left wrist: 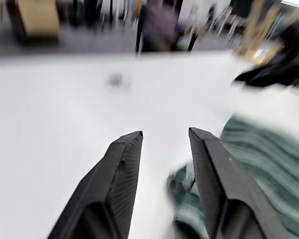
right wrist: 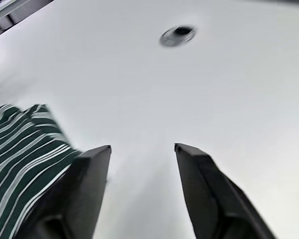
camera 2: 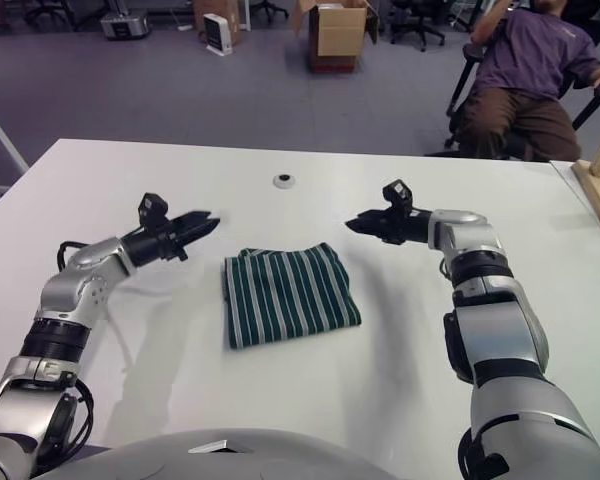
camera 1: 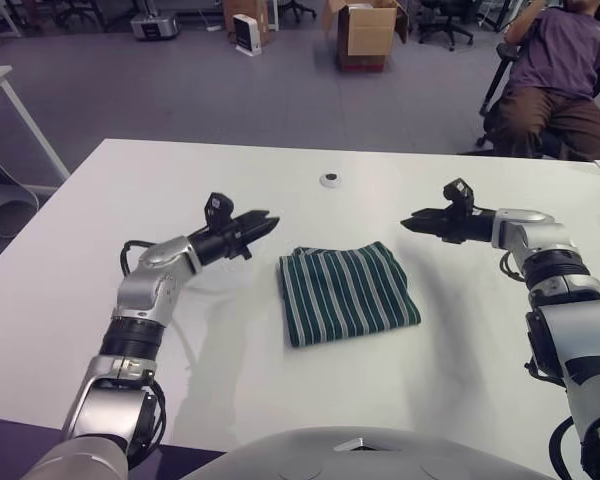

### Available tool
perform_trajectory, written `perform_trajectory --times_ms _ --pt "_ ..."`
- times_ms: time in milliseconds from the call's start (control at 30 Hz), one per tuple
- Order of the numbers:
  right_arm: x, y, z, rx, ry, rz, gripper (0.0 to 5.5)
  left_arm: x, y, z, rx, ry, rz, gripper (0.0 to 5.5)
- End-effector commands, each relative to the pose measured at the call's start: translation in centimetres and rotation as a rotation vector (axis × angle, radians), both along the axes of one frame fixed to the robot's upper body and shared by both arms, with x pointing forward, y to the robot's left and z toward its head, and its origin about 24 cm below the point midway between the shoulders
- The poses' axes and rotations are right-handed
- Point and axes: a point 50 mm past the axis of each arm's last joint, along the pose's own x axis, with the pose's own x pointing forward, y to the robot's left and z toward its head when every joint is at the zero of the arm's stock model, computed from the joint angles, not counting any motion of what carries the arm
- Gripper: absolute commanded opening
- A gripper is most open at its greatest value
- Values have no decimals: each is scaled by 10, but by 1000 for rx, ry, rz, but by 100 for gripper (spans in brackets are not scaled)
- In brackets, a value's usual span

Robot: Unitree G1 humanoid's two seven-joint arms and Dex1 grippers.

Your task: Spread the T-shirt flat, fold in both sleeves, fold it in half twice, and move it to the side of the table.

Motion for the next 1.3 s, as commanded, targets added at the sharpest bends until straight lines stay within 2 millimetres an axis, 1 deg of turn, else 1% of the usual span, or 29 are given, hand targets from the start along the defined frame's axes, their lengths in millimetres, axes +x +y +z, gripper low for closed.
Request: perform_trajectory --times_ms 33,133,200,267,300,333,400,467,533,567,600,633,667,700,733,767,833,867,933,967,1000,1033,1067,1100,1167,1233,1300 --pt "-8 4 -16 18 -15 -32 298 -10 -48 -28 92 115 -180 227" --pt "-18 4 -30 -27 -18 -32 298 -17 -64 -48 200 265 -277 227" --pt "-25 -3 -37 -42 -7 -70 298 -11 -69 -54 259 361 -260 227" --pt "-29 -3 -44 -76 3 -78 298 -4 -63 -67 368 456 -205 227" --pt "-30 -2 -47 -101 0 -68 298 -3 -55 -76 438 494 -183 227" --pt "-31 1 -49 -113 -2 -59 298 -4 -42 -87 526 522 -154 227" --pt "-32 3 -51 -120 -6 -57 298 -9 -14 -103 645 556 -100 227" --pt "-35 0 -54 -121 -4 -79 298 -19 25 -116 746 589 -30 227" --pt "-39 -5 -56 -127 -3 -104 298 -34 73 -124 833 630 71 227" --pt "-40 -7 -57 -131 -6 -116 298 -42 100 -124 857 656 155 227" --pt "-40 -8 -57 -132 -11 -126 298 -47 127 -122 849 682 281 227" --pt "-40 -9 -56 -129 -19 -142 298 -49 150 -114 814 696 417 227" --pt "-39 -10 -55 -123 -27 -156 298 -50 168 -107 757 694 545 227" --pt "-38 -10 -54 -119 -34 -168 298 -49 180 -98 705 669 650 227" --pt "-38 -9 -53 -112 -51 -181 298 -46 186 -90 640 620 746 227" --pt "-36 -7 -52 -105 -69 -193 298 -44 189 -84 592 581 819 227" --pt "-32 -6 -45 -74 -128 -240 298 -39 189 -74 513 501 955 227" --pt "-27 -8 -37 -47 -188 -300 298 -31 181 -62 410 400 995 227" --pt "-19 -17 -18 -12 -326 -463 298 -20 161 -21 191 134 1010 227" --pt "-17 -23 -10 -5 -388 -540 298 -21 155 1 110 9 1008 227" --pt "-20 -28 -7 -2 -434 -611 298 -21 149 17 68 -82 1002 227" --pt "-22 -32 -6 -3 -460 -655 298 -22 147 26 47 -137 1001 227" --pt "-24 -31 -9 -29 -486 -677 298 -25 144 33 54 -179 1006 227" --pt "-26 -30 -12 -76 -515 -694 298 -23 138 35 91 -204 993 227" --pt "-29 -28 -15 -144 -566 -711 298 -17 126 35 126 -218 961 227" --pt "-31 -29 -15 -163 -595 -759 298 -12 112 34 159 -234 917 227" --pt "-30 -35 -16 -192 -604 -825 298 -11 97 32 206 -250 895 227"
